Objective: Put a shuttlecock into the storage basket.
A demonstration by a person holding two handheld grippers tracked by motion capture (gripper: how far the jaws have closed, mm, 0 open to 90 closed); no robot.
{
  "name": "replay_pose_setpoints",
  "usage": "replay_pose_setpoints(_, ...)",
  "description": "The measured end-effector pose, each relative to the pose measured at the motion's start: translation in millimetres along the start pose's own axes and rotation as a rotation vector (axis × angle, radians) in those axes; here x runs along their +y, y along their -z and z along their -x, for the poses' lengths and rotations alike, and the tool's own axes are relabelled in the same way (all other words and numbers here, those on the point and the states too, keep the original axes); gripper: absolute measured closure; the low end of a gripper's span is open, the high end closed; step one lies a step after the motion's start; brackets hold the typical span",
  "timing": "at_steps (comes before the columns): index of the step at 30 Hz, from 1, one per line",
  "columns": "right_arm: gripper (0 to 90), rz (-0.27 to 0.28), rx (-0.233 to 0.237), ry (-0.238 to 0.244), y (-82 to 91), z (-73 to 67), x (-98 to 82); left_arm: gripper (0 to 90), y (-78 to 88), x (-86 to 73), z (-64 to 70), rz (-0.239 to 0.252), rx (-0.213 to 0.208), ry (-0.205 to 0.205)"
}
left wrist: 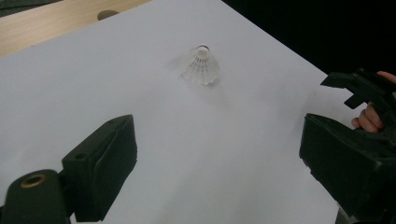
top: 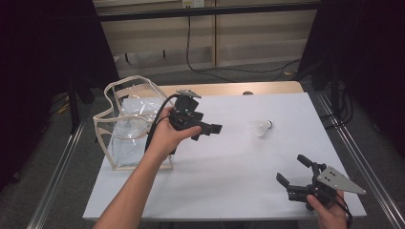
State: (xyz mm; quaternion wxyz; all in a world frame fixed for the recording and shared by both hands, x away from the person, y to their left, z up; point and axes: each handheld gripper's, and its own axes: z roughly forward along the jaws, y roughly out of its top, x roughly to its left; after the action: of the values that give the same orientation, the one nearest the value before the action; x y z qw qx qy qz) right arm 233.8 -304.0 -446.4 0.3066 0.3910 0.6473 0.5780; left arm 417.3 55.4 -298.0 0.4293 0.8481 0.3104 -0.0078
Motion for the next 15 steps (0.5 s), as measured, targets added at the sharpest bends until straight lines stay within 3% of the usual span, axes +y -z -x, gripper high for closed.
replay_pose_setpoints(15,2.3,0.001,-0.001,-0.002,-0.1,-0.3,0.1,11.1,-15.0,-12.9,0.5,-0.01,0.004,0.005)
